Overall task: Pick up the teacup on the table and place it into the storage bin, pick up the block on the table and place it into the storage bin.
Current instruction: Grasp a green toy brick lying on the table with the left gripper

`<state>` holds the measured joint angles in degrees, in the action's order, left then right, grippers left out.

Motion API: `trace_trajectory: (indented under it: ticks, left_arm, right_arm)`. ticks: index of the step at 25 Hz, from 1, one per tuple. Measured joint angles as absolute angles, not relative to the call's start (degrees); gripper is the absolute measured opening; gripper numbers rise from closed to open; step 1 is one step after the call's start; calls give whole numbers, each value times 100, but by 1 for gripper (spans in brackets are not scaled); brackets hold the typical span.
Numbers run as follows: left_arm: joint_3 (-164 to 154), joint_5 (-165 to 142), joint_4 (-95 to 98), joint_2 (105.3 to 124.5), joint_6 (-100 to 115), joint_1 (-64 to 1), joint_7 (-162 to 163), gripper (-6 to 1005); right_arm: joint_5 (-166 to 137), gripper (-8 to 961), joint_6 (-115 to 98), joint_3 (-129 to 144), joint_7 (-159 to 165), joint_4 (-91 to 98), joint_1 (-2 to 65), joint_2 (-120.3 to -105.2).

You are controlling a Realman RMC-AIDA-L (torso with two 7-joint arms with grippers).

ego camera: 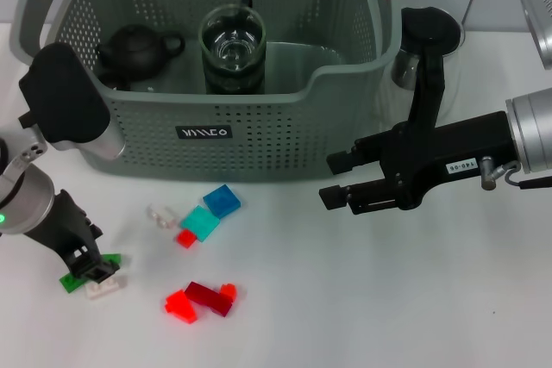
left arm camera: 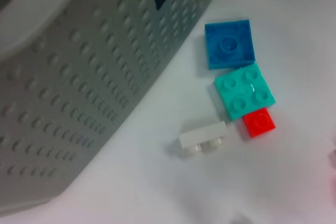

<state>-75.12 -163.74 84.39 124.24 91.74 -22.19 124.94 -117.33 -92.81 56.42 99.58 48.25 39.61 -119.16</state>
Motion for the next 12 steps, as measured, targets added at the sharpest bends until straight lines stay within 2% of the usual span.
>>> trace_trajectory:
  ticks: [12]
  left_arm:
    - [-7547, -16374, 8326, 12418, 8941, -2218, 12545, 535]
  right_arm:
    - [-11743, 609, -9300, 5642, 9957, 4825, 3936, -11918]
